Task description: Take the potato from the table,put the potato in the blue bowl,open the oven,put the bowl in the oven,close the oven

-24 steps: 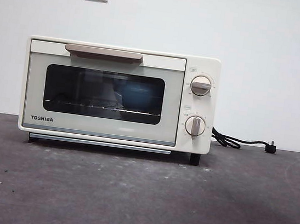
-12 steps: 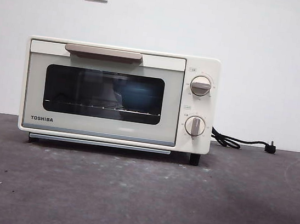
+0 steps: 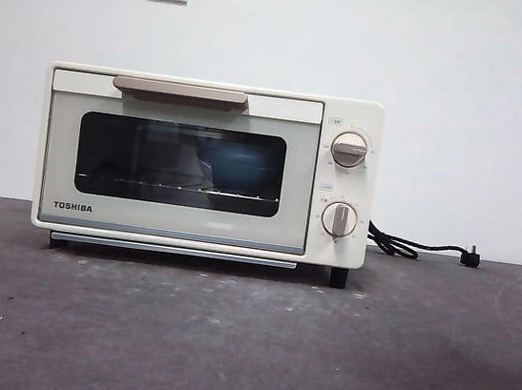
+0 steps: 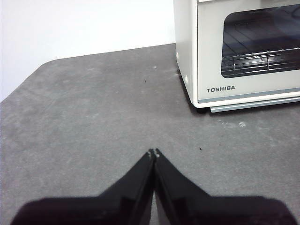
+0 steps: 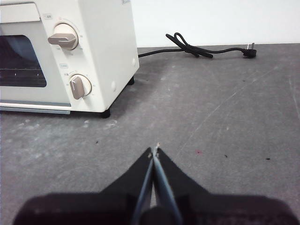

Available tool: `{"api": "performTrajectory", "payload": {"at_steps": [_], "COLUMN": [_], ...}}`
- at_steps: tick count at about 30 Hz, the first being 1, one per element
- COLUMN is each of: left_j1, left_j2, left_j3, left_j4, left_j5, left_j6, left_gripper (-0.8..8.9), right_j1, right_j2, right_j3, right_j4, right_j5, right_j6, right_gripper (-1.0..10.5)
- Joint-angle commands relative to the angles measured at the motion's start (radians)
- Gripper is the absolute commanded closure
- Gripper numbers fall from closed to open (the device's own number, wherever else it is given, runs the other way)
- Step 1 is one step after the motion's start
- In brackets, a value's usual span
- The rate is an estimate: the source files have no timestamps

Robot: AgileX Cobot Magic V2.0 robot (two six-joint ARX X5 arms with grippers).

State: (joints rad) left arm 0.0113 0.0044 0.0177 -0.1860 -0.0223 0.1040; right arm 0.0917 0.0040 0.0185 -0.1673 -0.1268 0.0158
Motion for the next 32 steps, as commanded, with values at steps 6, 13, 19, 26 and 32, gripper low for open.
{"api": "performTrajectory", "payload": {"at_steps": [6, 13, 19, 26, 32], "left_j1": [0.002, 0.002, 0.002, 0.002, 0.002], "left_j2": [-0.002, -0.002, -0.002, -0.002, -0.002], "left_j3": [-0.012, -0.012, -0.012, -0.012, -0.012], "left_j4": [0.005, 0.005, 0.005, 0.005, 0.005], "left_j5": [0.0, 0.0, 0.0, 0.0, 0.0], "left_j6": [-0.006, -0.006, -0.006, -0.006, -0.006], "left_gripper": [8.17, 8.17, 8.17, 8.17, 8.17], "right_j1": [0.001, 0.001, 0.001, 0.001, 0.001], "right_j2": [-0.003, -0.003, -0.003, -0.003, -0.003], "right_j3": [-0.011, -0.011, -0.011, -0.011, -0.011], "right_j4": [-0.005, -0.005, -0.005, -0.005, -0.005], "right_j5": [0.003, 0.003, 0.003, 0.003, 0.003], "right_j6": [0.046, 0.046, 0.046, 0.046, 0.046], "right_gripper": [9.4, 9.4, 9.4, 9.4, 9.4]}}
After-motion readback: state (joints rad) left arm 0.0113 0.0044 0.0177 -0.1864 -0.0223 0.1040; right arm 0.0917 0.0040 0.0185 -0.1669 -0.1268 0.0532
